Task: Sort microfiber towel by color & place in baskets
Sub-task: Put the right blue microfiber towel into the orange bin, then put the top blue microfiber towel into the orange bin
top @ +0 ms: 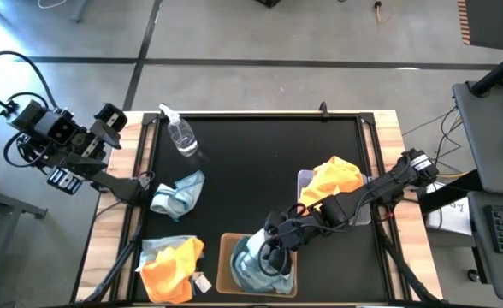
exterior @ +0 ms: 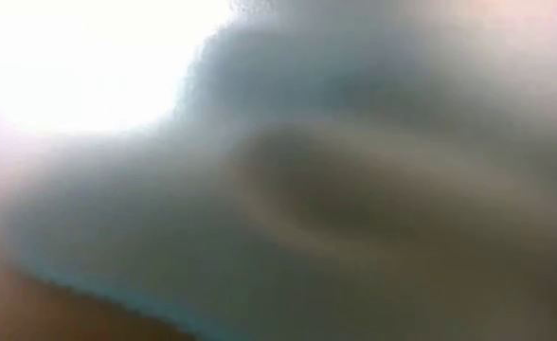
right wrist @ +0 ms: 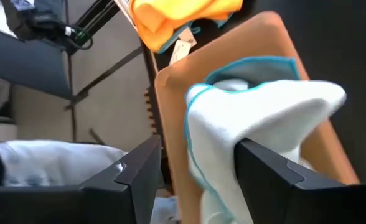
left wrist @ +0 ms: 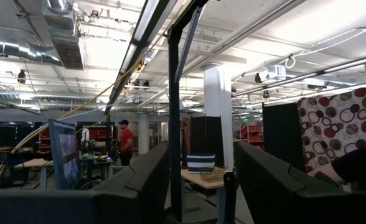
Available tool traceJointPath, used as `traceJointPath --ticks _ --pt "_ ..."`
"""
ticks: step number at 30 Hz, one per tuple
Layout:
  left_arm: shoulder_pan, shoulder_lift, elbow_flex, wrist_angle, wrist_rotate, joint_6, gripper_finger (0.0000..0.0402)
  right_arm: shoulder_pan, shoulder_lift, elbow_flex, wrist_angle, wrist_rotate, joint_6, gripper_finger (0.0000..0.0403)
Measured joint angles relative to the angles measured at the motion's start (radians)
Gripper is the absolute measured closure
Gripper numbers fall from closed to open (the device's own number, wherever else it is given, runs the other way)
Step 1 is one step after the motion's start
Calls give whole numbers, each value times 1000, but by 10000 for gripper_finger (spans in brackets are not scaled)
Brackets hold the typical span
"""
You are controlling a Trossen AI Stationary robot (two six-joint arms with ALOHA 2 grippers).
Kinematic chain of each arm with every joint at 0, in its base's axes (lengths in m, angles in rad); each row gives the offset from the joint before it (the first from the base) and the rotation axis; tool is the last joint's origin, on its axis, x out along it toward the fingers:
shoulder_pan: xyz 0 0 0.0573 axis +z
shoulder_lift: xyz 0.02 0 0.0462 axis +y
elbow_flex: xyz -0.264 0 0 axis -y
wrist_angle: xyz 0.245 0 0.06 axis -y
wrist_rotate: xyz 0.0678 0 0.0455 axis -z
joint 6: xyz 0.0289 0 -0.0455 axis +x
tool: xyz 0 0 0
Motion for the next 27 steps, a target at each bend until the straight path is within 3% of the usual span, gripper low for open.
traceJointPath --ticks 15,18,27 --pt "0 3 0 0 0 -8 237 -10 0 0 0 32 345 235" --pt "0 3 0 -1 0 -8 237 -10 0 0 6 53 209 236" --pt "0 3 0 -16 0 -8 237 -16 0 0 78 233 -464 237"
